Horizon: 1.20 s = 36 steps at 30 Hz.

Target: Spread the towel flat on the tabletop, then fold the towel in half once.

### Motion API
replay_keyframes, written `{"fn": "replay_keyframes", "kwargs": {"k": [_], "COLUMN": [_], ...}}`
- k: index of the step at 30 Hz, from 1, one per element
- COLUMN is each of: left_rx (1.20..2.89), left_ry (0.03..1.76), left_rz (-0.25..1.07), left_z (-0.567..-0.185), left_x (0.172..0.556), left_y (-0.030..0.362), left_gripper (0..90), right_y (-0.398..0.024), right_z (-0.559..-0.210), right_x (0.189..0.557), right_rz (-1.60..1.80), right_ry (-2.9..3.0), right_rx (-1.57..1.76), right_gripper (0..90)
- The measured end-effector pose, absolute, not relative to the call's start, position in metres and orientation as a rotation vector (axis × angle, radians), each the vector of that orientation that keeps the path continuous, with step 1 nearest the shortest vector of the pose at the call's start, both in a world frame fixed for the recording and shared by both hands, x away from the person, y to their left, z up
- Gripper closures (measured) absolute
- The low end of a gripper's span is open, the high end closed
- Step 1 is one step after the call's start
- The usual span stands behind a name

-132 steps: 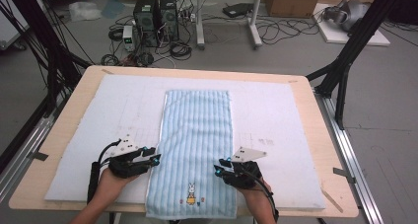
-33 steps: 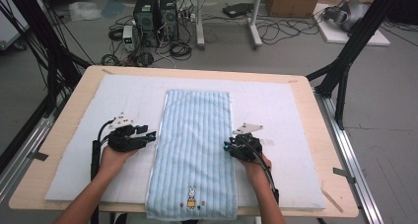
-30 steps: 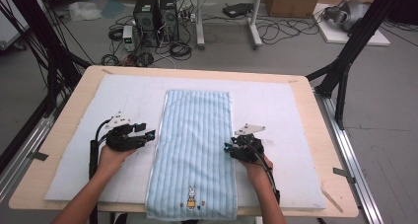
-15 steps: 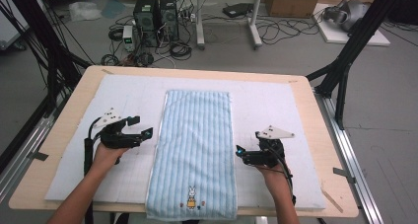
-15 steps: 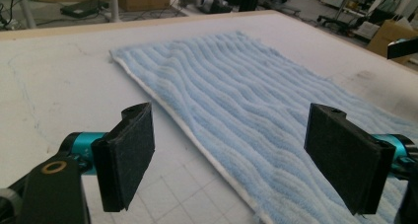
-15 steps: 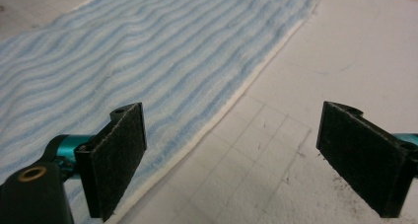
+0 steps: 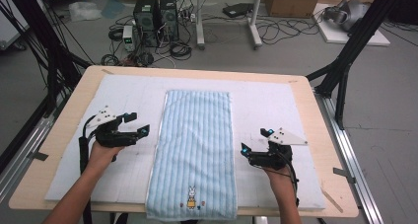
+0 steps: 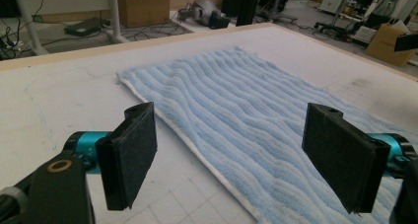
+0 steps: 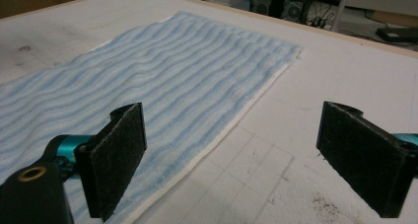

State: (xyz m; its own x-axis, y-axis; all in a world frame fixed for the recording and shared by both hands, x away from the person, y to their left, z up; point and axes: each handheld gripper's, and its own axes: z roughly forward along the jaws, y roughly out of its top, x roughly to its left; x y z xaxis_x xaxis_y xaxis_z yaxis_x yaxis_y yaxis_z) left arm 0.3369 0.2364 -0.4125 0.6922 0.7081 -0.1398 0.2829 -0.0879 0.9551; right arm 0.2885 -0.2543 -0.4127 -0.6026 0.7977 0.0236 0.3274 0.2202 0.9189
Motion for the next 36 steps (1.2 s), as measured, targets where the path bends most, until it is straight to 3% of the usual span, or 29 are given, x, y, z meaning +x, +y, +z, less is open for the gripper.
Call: {"fn": "replay_keyframes", "kwargs": {"k": [22, 25, 36], "left_rx": [1.684, 1.654, 1.659], "left_ry": [0.875, 0.917, 0.954], "left_rz": [0.420, 0.408, 0.403], "left_z": [-0.415, -0.415, -0.404], "left_x": [0.341, 0.342, 0.362], "left_y": [0.238, 0.238, 0.231], "left_gripper": [23.5, 18.8, 18.6], "right_y": [-0.258, -0.257, -0.271], "right_z": [-0.419, -0.420, -0.419], "right_x": [0.296, 0.298, 0.296], "right_rz": [1.339, 1.325, 1.363], "right_ry": [2.059, 2.072, 2.033], "right_rx": [1.107, 1.103, 1.153], "right_gripper": [11.0, 11.0, 11.0]}}
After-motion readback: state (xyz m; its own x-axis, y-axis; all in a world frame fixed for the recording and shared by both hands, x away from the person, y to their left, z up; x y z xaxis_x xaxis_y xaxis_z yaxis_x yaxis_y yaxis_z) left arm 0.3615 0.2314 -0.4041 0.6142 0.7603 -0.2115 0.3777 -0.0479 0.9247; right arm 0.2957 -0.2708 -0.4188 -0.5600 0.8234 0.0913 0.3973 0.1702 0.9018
